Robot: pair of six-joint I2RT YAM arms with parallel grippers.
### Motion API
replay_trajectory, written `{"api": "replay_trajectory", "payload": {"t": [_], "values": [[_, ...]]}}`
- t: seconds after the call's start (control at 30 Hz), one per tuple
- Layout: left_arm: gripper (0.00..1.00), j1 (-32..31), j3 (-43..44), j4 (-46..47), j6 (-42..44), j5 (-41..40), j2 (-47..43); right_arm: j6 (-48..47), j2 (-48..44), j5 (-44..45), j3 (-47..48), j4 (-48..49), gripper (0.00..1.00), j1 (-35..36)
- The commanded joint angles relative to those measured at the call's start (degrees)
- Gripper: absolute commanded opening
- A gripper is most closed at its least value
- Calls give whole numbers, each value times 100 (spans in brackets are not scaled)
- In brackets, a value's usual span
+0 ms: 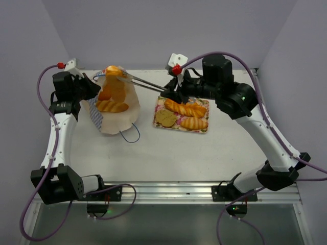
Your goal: Take the fake bread out of the paper bag
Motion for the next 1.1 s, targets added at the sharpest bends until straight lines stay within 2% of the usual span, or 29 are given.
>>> {"api": "replay_trajectory", "payload": {"t": [0.0,0.2,0.63,0.9,1.07], "values": [[0,46,-110,458,-234,-188,-60,277,-483,-440,147,361,0,-164],[0,55,-224,537,-261,-250,11,339,-817,-450,24,282,0,-428],[0,46,-286,511,-103,-514,-103,523,-1512,-318,-670,150,0,-1543],[0,46,-444,485,55,-478,-358,1059,-1776,-1090,-1398,150,0,-2483],[0,55,-593,441,187,-478,-578,1305,-2056,-1398,-1952,158,0,-2757]]}}
